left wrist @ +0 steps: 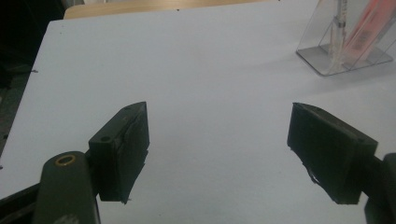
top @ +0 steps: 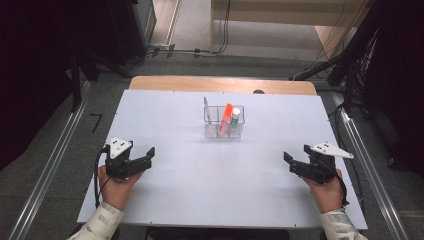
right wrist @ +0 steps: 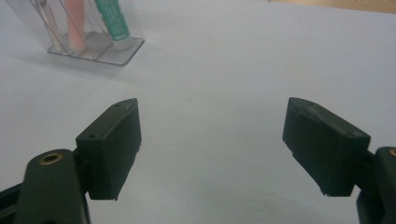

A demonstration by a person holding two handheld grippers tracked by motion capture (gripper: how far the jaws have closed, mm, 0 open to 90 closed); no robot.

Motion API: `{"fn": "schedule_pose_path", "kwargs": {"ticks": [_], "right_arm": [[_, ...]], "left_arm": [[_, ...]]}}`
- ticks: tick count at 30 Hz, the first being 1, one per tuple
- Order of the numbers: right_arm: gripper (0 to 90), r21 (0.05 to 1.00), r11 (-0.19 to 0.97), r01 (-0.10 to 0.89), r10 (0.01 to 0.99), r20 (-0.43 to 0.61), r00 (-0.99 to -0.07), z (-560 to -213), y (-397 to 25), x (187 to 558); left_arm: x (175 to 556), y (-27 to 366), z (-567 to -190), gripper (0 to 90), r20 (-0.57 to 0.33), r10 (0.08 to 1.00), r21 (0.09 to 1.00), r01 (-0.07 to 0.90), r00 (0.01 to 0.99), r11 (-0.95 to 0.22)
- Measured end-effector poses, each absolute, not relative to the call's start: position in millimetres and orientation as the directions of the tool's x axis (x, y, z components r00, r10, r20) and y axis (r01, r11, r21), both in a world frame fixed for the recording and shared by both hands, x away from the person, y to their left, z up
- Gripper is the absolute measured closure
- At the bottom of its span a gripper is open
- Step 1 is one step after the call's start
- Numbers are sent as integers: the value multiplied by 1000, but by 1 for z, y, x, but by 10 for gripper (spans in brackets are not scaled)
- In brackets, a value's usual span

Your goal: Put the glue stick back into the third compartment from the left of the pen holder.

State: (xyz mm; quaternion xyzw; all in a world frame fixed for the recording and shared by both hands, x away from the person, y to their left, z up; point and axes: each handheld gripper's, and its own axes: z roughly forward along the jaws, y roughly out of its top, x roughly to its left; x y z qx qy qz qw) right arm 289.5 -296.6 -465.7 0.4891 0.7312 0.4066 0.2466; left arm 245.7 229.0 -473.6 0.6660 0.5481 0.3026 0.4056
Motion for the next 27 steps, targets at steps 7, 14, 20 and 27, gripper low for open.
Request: {"fn": "schedule_pose_path", "kwargs": {"ticks": [7, 14, 20, 27], "right_arm": [[182, 839, 176, 515, 924, 40, -381, -466, -306, 286], [182, 840, 163, 518, 929, 46, -367, -466, -312, 284], [182, 841, 156, 518, 932, 49, -360, -466, -316, 283], [182, 844, 152, 515, 933, 49, -356, -466, -320, 282]], "left_arm": [[241, 229, -474, 214, -27, 975, 875, 477, 219, -83], [236, 229, -474, 213, -13, 975, 878, 470, 222, -95], [233, 231, -474, 213, -13, 976, 877, 470, 219, -94], [230, 233, -474, 213, -13, 977, 878, 469, 215, -91]]}}
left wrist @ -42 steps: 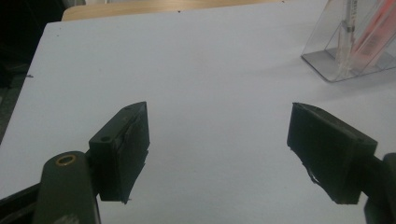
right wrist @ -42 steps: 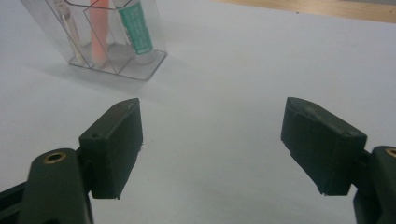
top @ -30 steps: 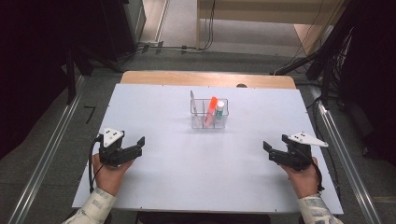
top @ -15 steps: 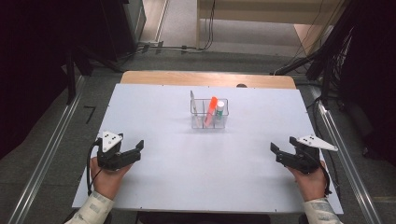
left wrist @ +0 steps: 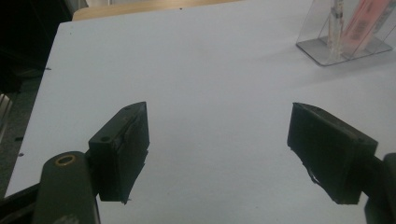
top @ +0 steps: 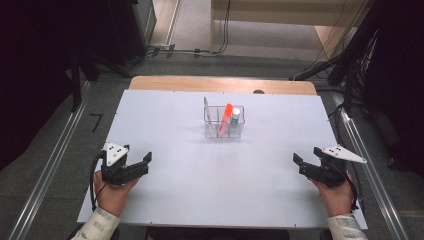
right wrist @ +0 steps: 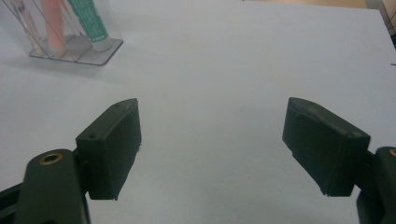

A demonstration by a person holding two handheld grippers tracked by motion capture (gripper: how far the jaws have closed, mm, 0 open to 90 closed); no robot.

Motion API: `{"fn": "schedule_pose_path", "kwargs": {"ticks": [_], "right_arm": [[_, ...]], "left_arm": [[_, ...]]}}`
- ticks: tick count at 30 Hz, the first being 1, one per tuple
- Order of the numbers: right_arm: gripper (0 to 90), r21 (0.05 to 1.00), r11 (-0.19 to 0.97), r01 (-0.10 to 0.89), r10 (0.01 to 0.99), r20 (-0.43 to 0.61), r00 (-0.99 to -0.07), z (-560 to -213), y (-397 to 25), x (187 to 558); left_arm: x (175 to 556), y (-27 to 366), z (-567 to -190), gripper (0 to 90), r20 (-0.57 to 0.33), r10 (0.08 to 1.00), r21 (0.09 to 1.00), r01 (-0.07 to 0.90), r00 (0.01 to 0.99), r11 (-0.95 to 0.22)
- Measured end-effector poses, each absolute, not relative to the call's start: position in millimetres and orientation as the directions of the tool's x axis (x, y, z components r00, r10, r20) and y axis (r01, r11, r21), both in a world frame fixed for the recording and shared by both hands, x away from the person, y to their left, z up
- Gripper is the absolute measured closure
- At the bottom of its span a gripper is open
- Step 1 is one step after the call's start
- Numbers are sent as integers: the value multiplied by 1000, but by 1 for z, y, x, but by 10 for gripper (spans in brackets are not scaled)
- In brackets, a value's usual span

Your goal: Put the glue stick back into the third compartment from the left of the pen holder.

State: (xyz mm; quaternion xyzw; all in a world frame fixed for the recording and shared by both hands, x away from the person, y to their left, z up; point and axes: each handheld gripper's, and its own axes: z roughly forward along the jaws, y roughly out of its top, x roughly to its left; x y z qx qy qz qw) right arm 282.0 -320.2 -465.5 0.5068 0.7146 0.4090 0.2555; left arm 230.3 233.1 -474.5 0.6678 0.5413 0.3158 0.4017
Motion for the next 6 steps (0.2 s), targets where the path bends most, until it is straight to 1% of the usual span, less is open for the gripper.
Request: {"fn": "schedule_pose_path", "kwargs": {"ticks": [6], "right_arm": [[177, 846, 148, 512, 935, 48, -350, -466, -322, 282]], "left_arm": [[230, 234, -475, 213, -7, 978, 877, 470, 209, -94]]}}
